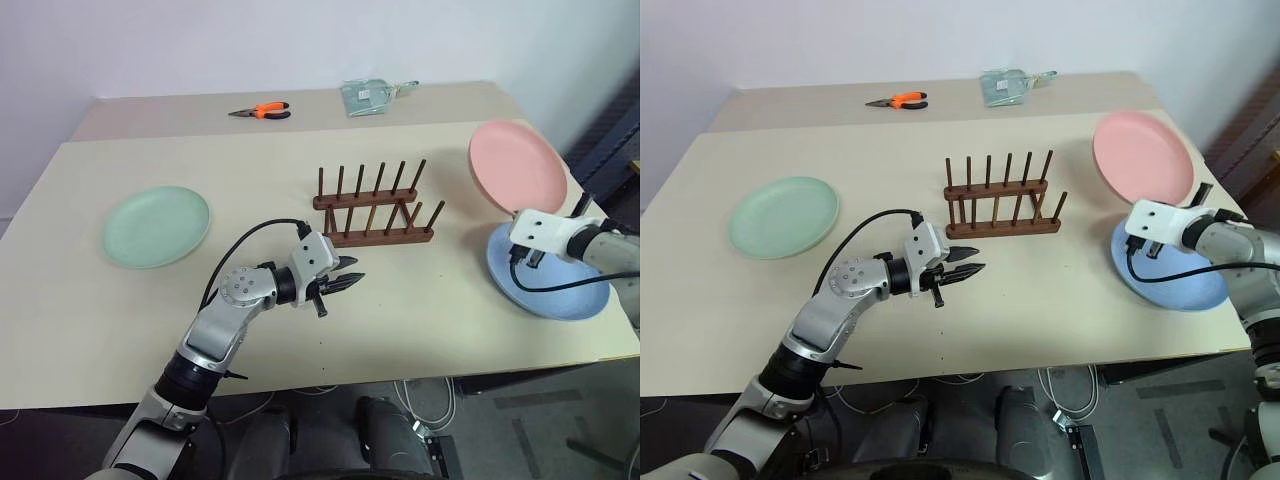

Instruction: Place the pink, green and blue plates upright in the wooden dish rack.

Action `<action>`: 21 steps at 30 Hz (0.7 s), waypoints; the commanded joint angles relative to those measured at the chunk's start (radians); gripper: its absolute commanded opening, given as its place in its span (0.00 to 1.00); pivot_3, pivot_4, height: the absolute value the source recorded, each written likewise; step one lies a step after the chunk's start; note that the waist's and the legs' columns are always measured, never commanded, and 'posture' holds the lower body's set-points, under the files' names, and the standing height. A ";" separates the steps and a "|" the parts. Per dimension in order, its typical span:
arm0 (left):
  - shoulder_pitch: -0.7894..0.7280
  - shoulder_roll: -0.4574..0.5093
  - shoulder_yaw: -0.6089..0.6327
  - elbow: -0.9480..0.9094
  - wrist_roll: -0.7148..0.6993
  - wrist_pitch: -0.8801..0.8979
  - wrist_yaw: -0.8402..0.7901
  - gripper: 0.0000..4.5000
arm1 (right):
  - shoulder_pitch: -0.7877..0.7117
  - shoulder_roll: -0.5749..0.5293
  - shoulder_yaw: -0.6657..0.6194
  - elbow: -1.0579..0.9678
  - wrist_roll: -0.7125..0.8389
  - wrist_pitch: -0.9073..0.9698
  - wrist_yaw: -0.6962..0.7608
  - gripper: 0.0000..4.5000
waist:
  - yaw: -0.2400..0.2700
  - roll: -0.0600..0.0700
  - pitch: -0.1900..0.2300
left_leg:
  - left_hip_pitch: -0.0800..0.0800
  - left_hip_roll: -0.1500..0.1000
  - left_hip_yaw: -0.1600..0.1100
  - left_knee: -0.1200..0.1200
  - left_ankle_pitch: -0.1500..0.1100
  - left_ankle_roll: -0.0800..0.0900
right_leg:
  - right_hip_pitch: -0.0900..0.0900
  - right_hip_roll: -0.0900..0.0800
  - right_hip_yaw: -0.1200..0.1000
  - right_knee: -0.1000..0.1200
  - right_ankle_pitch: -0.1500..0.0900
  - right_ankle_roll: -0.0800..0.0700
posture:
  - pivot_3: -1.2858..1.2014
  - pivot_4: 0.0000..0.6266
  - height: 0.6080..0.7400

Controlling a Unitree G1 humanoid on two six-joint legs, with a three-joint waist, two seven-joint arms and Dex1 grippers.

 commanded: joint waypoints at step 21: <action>-0.002 0.038 0.076 -0.072 -0.076 0.015 -0.015 0.28 | -0.183 0.085 -0.179 -0.267 0.885 0.791 0.295 0.00 | 0.024 0.000 0.000 | -0.002 0.000 -0.002 0.001 0.000 0.001 | -0.001 0.000 -0.002 0.000 0.000 0.000 | 0.52 0.24 1.00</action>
